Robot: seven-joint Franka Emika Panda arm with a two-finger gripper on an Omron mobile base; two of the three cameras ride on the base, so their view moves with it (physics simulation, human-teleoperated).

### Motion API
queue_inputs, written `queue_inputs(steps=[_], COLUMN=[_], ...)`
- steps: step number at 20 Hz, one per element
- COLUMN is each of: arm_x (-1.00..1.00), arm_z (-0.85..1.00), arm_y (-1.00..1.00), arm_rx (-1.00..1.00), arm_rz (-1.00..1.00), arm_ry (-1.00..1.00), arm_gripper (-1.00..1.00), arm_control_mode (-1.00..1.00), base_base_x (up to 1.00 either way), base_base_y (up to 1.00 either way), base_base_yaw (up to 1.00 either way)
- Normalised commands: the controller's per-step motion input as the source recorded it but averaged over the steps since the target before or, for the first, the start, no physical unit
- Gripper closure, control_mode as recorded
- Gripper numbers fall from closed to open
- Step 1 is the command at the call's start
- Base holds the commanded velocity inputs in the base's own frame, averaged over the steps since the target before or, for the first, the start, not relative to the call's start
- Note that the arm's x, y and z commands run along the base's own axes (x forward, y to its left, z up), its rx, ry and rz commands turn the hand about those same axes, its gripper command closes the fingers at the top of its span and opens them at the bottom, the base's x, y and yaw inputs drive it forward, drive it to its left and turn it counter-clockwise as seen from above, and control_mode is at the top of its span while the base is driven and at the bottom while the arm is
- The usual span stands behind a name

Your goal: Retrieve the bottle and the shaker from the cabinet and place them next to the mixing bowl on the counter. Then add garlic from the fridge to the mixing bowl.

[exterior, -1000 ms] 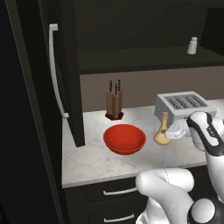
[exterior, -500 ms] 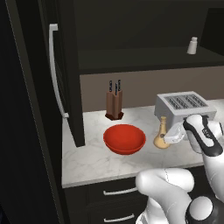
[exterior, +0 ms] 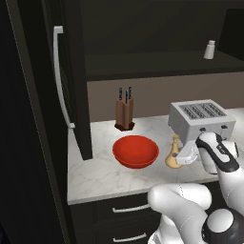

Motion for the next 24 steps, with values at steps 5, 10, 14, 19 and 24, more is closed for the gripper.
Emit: queue_inputs(steps=[5, 10, 14, 19, 24], arm_x=[0.1, 0.29, 0.38, 0.17, 0.09], arm_z=[-0.29, 0.0, 0.0, 0.0, 0.0], arm_y=[0.0, 0.0, -0.03, -0.06, -0.04], arm_rx=[0.0, 0.0, 0.0, 0.0, 0.0], arm_rz=[0.0, 0.0, 0.0, 0.0, 0.0], arm_ry=[-0.05, -0.09, -0.01, 0.0, 0.0], arm_gripper=[1.0, 1.0, 1.0, 1.0, 1.0], arm_control_mode=[-1.0, -1.0, -1.0, -1.0, -1.0], base_base_x=[0.0, 0.0, 0.0, 0.0, 0.0], base_base_y=[0.0, 0.0, 0.0, 0.0, 0.0], base_base_yaw=[0.0, 0.0, 0.0, 0.0, 0.0])
